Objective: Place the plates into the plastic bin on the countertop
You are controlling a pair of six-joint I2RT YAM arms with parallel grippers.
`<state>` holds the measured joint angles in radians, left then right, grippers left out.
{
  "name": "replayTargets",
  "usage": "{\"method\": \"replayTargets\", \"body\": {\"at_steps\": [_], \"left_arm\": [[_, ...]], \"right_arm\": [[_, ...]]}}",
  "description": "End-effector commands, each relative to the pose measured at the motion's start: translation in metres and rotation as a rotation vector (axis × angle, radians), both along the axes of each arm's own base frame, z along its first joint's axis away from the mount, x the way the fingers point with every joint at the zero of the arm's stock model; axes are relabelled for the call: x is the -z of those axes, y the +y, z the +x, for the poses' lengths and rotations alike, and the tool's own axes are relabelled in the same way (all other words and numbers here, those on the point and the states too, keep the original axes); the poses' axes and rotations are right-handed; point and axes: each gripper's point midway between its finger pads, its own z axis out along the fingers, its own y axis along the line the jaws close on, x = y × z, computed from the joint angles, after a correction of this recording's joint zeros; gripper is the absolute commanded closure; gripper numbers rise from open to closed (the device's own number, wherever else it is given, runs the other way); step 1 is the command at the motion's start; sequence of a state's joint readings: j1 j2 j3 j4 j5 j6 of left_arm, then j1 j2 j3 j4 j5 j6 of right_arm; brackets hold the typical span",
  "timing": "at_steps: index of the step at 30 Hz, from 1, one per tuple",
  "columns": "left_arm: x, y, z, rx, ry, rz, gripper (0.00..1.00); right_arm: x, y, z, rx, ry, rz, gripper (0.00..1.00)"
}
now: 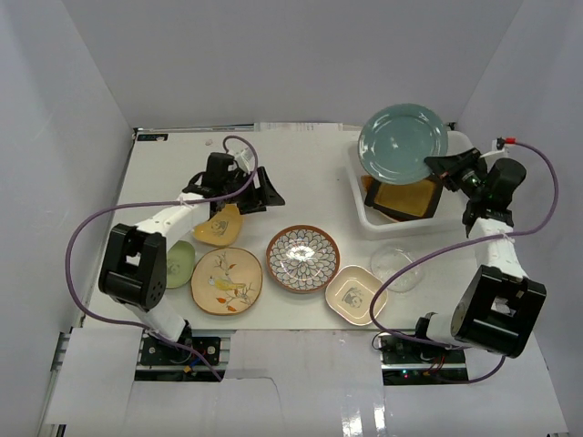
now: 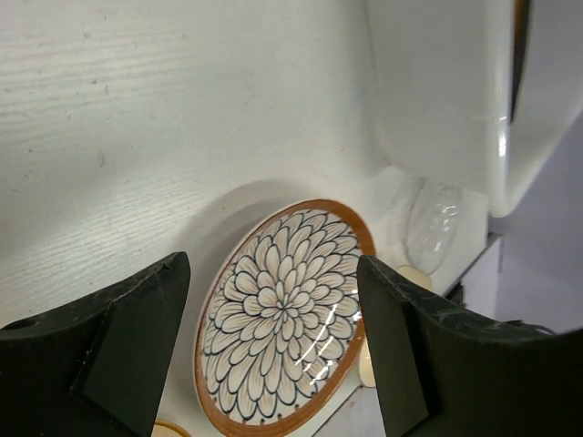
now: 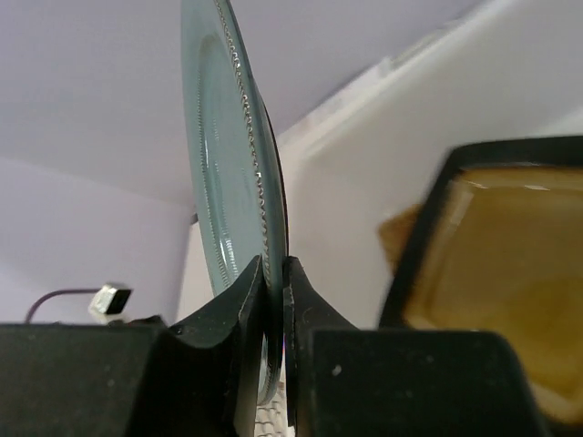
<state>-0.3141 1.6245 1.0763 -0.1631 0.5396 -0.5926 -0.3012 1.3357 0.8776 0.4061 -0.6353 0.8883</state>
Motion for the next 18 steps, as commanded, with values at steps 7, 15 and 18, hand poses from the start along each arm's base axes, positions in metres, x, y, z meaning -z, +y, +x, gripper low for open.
{"method": "replayTargets", "body": {"at_steps": [7,15,18], "left_arm": [[0.052,-0.005,-0.025,0.124,0.084,0.259,0.16],[0.082,-0.008,-0.046,0.205,0.174,0.295,0.16],[0.088,-0.011,-0.05,0.226,0.19,0.3,0.18]], "right_arm": [[0.055,-0.049,-0.019,0.142,0.135,-0.164,0.92],[0.09,-0.065,-0.017,0.173,0.259,-0.241,0.92],[0.105,-0.07,-0.016,0.183,0.303,-0.267,0.84]]}}
